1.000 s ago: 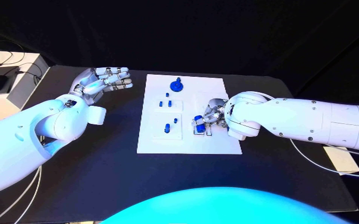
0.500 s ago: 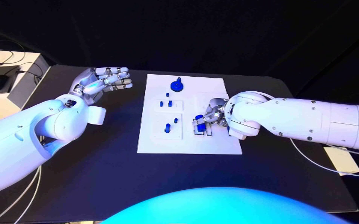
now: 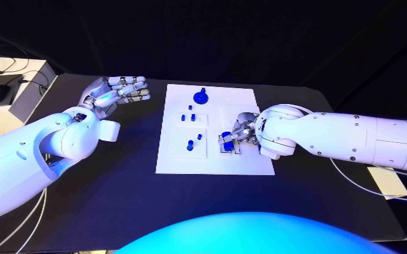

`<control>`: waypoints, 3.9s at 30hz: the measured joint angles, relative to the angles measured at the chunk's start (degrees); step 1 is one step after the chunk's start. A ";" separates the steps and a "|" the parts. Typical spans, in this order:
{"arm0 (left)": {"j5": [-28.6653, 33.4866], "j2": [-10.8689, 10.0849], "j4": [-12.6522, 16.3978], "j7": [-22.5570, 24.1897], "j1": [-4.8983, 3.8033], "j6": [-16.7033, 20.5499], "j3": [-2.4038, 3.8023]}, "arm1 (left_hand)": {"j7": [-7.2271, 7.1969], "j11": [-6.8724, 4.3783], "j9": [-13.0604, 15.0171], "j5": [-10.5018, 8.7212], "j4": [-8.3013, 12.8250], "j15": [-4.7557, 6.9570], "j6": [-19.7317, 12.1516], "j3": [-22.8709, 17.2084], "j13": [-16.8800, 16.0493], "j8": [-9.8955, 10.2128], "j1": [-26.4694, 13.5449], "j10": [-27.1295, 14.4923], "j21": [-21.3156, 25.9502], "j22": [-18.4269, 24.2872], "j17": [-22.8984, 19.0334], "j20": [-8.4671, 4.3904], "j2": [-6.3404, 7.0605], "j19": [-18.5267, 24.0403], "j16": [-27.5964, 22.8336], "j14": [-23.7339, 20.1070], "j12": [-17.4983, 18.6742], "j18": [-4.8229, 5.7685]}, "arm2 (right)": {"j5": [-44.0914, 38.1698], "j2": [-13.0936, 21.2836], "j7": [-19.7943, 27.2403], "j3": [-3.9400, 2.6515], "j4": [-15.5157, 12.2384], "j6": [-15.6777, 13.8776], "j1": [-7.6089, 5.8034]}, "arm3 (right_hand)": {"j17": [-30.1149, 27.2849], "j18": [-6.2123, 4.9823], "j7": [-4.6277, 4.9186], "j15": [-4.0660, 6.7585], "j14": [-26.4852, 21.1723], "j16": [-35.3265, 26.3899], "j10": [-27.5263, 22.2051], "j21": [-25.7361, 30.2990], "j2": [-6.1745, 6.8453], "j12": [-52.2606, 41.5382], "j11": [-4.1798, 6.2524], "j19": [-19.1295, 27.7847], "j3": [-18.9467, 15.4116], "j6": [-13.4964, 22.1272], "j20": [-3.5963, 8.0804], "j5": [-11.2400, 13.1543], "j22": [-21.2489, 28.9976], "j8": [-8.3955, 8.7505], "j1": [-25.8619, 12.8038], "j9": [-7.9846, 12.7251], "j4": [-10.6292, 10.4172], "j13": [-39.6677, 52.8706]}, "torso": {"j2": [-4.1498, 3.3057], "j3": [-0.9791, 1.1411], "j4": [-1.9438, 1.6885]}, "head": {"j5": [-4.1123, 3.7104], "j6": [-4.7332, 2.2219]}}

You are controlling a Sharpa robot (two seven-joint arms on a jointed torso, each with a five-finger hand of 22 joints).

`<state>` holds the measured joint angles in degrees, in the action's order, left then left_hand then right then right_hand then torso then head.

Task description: Assemble the parts on the task board

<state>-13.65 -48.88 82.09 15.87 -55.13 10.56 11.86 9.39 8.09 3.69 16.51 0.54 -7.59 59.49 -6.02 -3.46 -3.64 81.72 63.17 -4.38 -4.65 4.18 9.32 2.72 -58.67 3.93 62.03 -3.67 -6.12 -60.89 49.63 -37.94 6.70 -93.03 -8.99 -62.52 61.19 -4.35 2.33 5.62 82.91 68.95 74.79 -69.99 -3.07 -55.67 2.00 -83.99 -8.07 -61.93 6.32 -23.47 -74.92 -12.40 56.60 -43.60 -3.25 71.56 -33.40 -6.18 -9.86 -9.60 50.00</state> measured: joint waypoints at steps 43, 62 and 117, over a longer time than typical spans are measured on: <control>0.05 -0.08 -0.01 -0.16 0.00 -0.05 0.00 | 0.00 0.00 0.00 0.00 -0.16 0.00 0.00 0.16 0.00 0.00 0.00 0.00 0.00 0.05 0.00 0.00 0.00 0.00 0.00 0.00 0.00 0.00 | -0.36 -0.67 0.59 0.17 0.95 -1.43 0.49 | 0.22 -0.02 0.17 -0.19 0.20 -1.01 -1.64 1.21 5.81 2.22 -0.37 0.00 -2.36 0.14 0.00 10.10 -0.02 1.02 -2.61 2.46 -9.79 -2.00 | -0.02 -0.08 -0.13 | 0.01 0.01; 0.07 -0.19 -0.05 -0.22 0.20 -0.05 0.00 | 0.00 0.00 0.00 0.00 -0.16 0.00 0.00 0.16 0.00 0.00 0.00 0.00 0.00 0.05 0.00 0.00 0.00 0.00 0.00 0.00 0.00 0.00 | -0.11 3.50 3.96 0.11 -2.91 -2.64 0.86 | 0.79 -0.02 0.21 -0.19 0.19 -1.01 -1.61 0.62 2.77 1.84 -0.14 0.00 -4.74 0.21 0.00 9.60 0.00 0.43 -1.85 2.04 -5.63 -2.08 | -0.03 -0.03 -0.13 | 0.26 0.01; 0.13 -0.65 0.10 -0.45 0.83 -0.11 -0.01 | 0.00 0.00 0.00 0.00 -0.31 0.00 0.00 0.32 0.00 0.00 0.00 0.00 0.00 0.04 0.00 0.00 0.00 0.00 0.00 0.00 0.00 0.00 | 0.13 4.70 7.69 0.11 -3.35 -0.08 1.92 | 1.24 -0.03 -0.81 0.02 0.41 -0.77 -0.79 -0.46 -1.79 1.33 0.65 0.00 2.20 -0.81 0.00 6.27 -0.01 -2.67 1.87 -1.01 4.24 -1.59 | -0.01 -0.16 -0.23 | 0.54 0.01</control>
<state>-13.52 -49.53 82.18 15.42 -54.30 10.45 11.85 9.39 8.09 3.69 16.51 0.23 -7.59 59.49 -5.70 -3.46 -3.64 81.73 63.18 -4.38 -4.61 4.18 9.32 2.72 -58.67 3.93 62.04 -3.67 -6.12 -60.76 54.33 -30.25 6.82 -96.38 -9.07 -60.60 62.44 -4.38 1.52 5.65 83.31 68.18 74.00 -70.45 -4.86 -54.35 2.66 -83.99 -5.88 -62.74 6.32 -17.20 -74.93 -15.07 58.48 -44.61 1.00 69.97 -33.41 -6.34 -10.09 -9.05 50.01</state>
